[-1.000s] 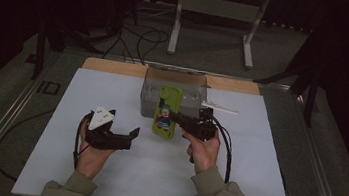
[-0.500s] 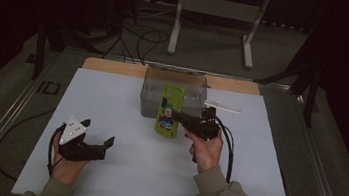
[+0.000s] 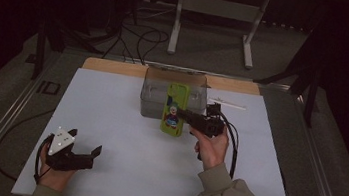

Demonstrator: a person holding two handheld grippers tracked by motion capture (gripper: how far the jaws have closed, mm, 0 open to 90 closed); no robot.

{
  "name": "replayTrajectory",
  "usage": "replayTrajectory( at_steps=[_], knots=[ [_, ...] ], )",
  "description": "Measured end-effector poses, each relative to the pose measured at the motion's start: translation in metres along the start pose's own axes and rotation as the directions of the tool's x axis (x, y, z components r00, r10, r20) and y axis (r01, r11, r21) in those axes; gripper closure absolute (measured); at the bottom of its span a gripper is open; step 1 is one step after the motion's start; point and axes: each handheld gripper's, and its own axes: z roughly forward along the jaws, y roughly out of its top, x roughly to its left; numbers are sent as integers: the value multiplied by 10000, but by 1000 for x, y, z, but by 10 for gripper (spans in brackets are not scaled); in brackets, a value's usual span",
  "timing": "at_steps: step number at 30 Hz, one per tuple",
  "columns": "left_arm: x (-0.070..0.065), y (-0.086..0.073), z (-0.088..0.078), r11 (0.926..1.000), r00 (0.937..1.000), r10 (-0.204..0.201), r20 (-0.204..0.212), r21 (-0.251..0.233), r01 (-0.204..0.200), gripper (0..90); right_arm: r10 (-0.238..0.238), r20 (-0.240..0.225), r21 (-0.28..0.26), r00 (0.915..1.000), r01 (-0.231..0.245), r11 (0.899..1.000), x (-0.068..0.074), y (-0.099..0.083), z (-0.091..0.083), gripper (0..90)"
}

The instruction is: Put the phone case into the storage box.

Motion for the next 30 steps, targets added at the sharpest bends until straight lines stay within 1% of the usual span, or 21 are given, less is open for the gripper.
replayTrajectory(
  at_steps=[2, 4, 7, 14, 18, 20, 24, 30],
  knots=[
    [1, -2, 0, 10000, 10000, -96, 11, -4, 96, 2, 76, 37, 48, 10000, -76, 10000, -1, 1, 0, 783],
    [2, -2, 1, 10000, 10000, -91, -6, -18, 91, 2, 145, 183, 127, 9997, -148, 9998, -3, 2, -1, 782],
    [2, -4, 1, 10000, 10000, -69, 15, 2, 69, 2, 16, 464, 292, 9989, -29, 9996, -4, 3, -1, 782],
    [0, -4, 1, 10000, 10000, -34, 0, -13, 34, 2, -72, 975, 828, 9952, -9, 9966, -4, 11, -4, 782],
    [0, -4, 1, 10000, 10000, -49, -13, -44, 49, 2, -144, 1146, 1189, 9933, 7, 9929, -4, 17, -5, 782],
    [0, -4, 1, 10000, 10000, -17, -18, -36, 17, 2, -71, 1154, 1316, 9933, -83, 9913, -4, 20, -5, 783],
    [-1, -4, 2, 10000, 10000, 3, -29, -64, -3, 2, -122, 1360, 1797, 9906, -125, 9836, -7, 24, -2, 783],
    [-1, -3, 1, 9998, 10000, -15, -36, -196, 14, 2, -119, 1503, 2066, 9886, -197, 9782, -8, 31, -1, 782]
  ],
)
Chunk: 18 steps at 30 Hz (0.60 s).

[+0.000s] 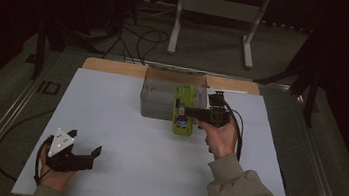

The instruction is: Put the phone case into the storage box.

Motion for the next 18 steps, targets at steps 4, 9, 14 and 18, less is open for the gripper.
replayTrajectory(
  at_steps=[4, 9, 14, 18],
  knots=[
    [0, 0, 0, 10000, 10000, 5, -2, -73, -5, 2, -5, 78, 151, 10000, 3, 9999, 0, 5, -1, 782],
    [0, 0, -1, 9999, 10000, 11, -22, -103, -11, 2, 5, 162, 283, 9999, -9, 9996, 1, 12, -4, 782],
    [0, 0, -1, 9999, 10000, 4, -26, -107, -4, 2, 91, 191, 500, 9998, -101, 9987, 0, 17, -4, 782],
    [0, 0, -1, 9999, 10000, -10, -25, -100, 10, 2, 109, 244, 627, 9996, -124, 9980, -1, 21, -4, 782]
  ],
)
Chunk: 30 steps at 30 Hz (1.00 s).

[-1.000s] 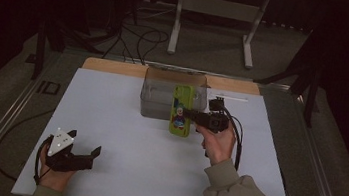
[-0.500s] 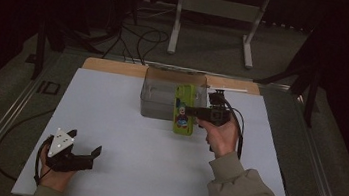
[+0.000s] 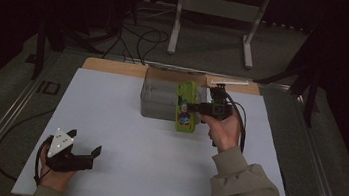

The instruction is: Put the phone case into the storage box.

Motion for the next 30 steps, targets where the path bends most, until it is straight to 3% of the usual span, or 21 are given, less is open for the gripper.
replayTrajectory(
  at_steps=[30],
  knots=[
    [0, 0, 0, 10000, 10000, 4, 10, 13, -4, 2, 231, 624, 998, 9978, -292, 9946, -5, 41, 3, 782]
  ],
)
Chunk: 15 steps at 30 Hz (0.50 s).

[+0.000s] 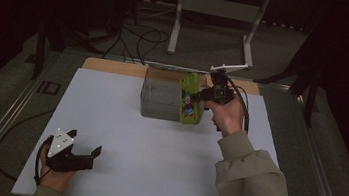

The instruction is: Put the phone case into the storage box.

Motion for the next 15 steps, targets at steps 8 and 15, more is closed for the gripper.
replayTrajectory(
  at_steps=[8, 15],
  knots=[
    [0, 0, 0, 10000, 10000, 17, 13, 7, -17, 2, 200, -5, 132, 9998, -200, 9997, -4, 8, 1, 782],
    [0, 0, 0, 10000, 10000, 19, 15, 8, -19, 2, 539, 12, 277, 9985, -539, 9982, -10, 14, 3, 782]
  ],
)
